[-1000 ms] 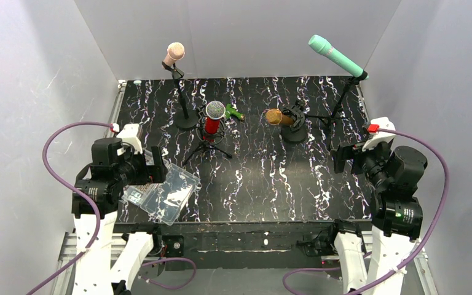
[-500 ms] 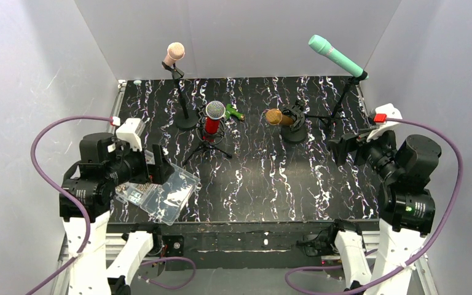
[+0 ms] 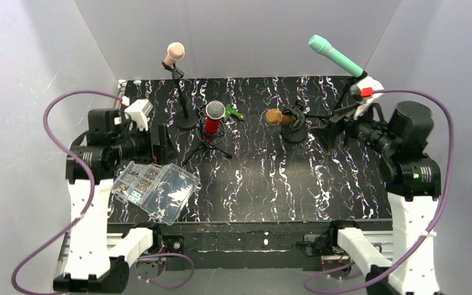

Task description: Remove the microphone from the stand

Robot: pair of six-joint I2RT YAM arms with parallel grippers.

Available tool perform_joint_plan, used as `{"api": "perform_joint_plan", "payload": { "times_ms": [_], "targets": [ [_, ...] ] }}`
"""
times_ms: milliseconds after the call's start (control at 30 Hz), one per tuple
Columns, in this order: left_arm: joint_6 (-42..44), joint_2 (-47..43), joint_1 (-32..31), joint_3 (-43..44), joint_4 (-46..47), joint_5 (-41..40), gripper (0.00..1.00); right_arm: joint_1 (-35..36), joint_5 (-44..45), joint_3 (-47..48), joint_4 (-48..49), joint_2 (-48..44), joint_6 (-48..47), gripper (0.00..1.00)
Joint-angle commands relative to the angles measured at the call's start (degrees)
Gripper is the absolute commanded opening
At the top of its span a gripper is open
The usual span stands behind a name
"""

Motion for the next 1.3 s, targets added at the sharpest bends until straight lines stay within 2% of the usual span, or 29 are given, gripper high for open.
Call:
{"api": "perform_joint_plan", "payload": {
  "times_ms": [0,367,467,700,1067,1267],
  "targets": [
    [-1.8,5.8,-0.1,2.9,1.5,-1.1,0.98,13.4,8.2,4.6,2.9,4.5,-2.8,0.99],
    [-4.6,7.8,-0.1,-2.0,13.2,-1.4,0.98,31.7,10.5,14.5,4.0,18.1,-4.3,0.98],
    [-4.8,8.1,-0.1,-3.1,14.1,-1.4,0.98,35.1,7.6,14.9,6.8,21.9,-5.2,0.97],
    [-4.7,6.9,-0.1,-4.7,14.3,-2.3,0.98,37.4,0.6,16.2,19.8,30.7,0.8,0.93],
    [-5.3,6.4,-0.2,-4.7,13.5,-3.1,0.98,41.3,-0.4,13.3,27.8,37.7,-1.0,0.84],
    [-11.5,10.9,-0.2,-1.8,14.0,-3.1,0.98,42.6,0.7,9.5,30.8,37.6,-0.6,0.81]
  ]
}}
